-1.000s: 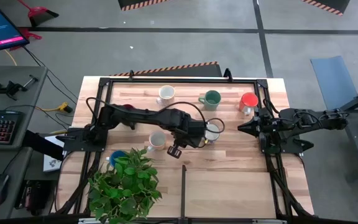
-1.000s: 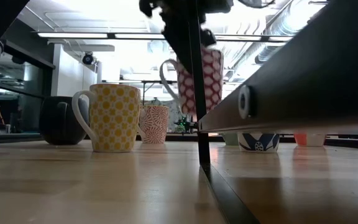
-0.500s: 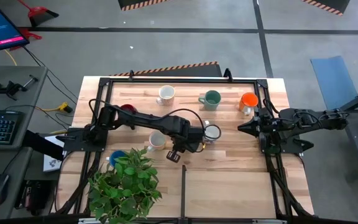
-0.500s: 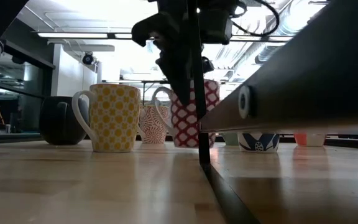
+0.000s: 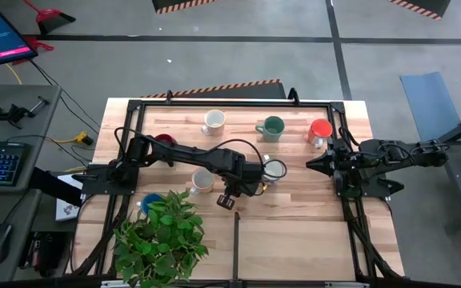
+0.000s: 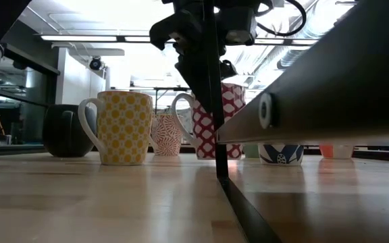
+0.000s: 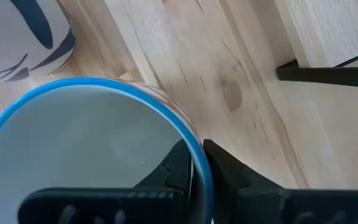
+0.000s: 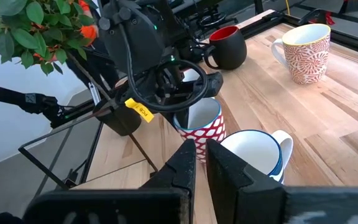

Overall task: Place coffee mugs
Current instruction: Move the red patterned mug to the left of the blue patterned mug, then put the blue patterned mug on the shelf

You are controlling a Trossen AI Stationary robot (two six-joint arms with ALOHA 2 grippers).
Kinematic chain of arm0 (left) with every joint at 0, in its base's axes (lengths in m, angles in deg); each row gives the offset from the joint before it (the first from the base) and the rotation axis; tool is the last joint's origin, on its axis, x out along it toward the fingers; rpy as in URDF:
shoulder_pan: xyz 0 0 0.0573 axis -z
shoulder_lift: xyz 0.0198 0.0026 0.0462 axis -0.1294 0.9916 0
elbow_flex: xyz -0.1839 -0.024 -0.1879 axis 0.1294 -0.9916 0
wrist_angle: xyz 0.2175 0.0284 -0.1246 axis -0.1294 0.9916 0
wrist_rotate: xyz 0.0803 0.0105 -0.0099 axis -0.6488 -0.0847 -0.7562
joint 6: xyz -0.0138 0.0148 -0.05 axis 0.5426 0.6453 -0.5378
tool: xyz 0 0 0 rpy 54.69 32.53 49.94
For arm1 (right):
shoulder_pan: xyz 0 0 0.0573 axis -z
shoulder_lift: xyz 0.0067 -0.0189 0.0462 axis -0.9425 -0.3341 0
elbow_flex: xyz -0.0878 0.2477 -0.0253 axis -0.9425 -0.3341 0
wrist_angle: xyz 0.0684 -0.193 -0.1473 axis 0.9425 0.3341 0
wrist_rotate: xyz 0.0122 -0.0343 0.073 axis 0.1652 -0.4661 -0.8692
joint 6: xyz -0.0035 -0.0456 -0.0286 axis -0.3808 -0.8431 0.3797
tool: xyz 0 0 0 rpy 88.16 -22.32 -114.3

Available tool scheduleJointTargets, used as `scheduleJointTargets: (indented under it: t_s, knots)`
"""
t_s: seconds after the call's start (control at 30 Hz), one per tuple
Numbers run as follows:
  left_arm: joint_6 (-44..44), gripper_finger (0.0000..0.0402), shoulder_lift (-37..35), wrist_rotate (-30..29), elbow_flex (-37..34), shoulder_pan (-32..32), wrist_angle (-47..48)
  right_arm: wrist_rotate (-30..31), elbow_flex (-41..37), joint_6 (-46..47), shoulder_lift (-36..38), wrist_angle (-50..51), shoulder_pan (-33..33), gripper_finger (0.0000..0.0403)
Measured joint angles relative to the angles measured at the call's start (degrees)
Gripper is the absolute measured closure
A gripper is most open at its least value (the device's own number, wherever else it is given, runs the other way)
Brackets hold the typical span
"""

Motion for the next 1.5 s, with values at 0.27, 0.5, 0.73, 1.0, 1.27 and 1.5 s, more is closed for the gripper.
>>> scheduleJointTargets:
  t_s: [0.27, 0.5, 0.73, 1.0, 1.27, 1.5]
  knots:
    - [-2.0, 0.037, 0.0, -2.2, 0.0, 0.0, 0.0, 0.0, 0.0, 0.0, 0.0, 0.0, 0.0, 0.0379]
    - [-4.4, 0.0349, -0.1, -4.2, 0.0, -0.1, 0.0, -0.4, 0.0, 0.0, 0.0, 0.0, 0.0, 0.0379]
    - [-7.2, 0.0306, -0.1, -4.2, 0.0, 0.1, 0.0, -2.0, 0.0, -0.1, 0.0, 0.0, 0.0, 0.0379]
    - [-7.5, 0.0259, -1.1, -5.3, 0.0, 0.7, 1.4, -2.1, 0.0, -0.1, 0.0, 1.4, 0.0, 0.0379]
    - [-7.3, 0.0249, -7.2, -7.6, 0.1, 0.7, -0.1, -2.1, 0.0, -0.5, 0.0, 1.6, 0.0, 0.0379]
    - [-5.6, 0.0252, -15.5, -12.8, 0.1, 0.2, -0.4, -1.3, 0.0, -7.2, -0.9, -1.2, 0.0, 0.0379]
